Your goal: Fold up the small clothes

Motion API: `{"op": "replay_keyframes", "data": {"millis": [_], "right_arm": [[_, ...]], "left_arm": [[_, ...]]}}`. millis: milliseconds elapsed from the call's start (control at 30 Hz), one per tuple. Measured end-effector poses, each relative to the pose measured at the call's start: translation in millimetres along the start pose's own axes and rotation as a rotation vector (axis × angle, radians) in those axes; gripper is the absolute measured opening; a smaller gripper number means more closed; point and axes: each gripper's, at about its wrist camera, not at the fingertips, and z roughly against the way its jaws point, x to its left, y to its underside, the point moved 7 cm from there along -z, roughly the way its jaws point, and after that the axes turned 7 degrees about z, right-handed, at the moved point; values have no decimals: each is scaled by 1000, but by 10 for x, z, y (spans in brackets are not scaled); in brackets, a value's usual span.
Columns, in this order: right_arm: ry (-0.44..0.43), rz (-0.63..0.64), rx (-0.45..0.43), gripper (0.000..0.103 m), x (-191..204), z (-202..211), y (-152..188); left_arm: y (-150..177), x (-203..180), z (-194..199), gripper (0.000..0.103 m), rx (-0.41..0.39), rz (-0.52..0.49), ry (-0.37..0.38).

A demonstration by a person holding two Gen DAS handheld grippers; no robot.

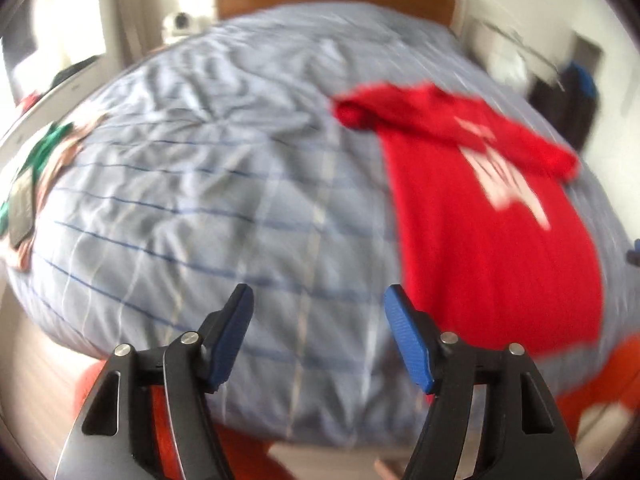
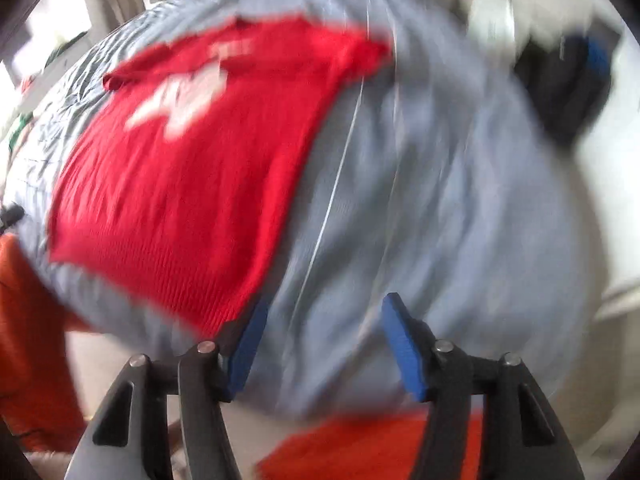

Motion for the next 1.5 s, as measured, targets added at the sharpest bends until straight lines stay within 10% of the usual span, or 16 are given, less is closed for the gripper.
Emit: {"op": "replay_keyframes", "data": {"millis": [167, 400, 500, 600, 967, 1300, 1500], "right_arm": [[-103, 174, -239, 71, 409, -269, -1258], [-95, 365, -145, 68, 920, -1497, -2069], [-84, 298, -121, 8, 767, -1653, -2065], [-63, 170, -207, 7, 290, -1286, -2048], [205, -490, -220, 7, -2799, -258, -436], [41, -920, -203, 7, -2984, -691, 663], [-27, -957, -161, 8, -2914, -917, 938]], "left_arm": [[92, 160, -230, 71, -1, 120, -30], [234, 287, -321, 71, 35, 122, -106], [248, 362, -367, 71, 53, 145, -114], [299, 373, -362, 71, 73, 154, -103], [336, 307, -386, 71, 80, 153, -111], [374, 317, -377, 71, 76, 126, -156], [396, 295, -392, 72, 78, 100, -165]]}}
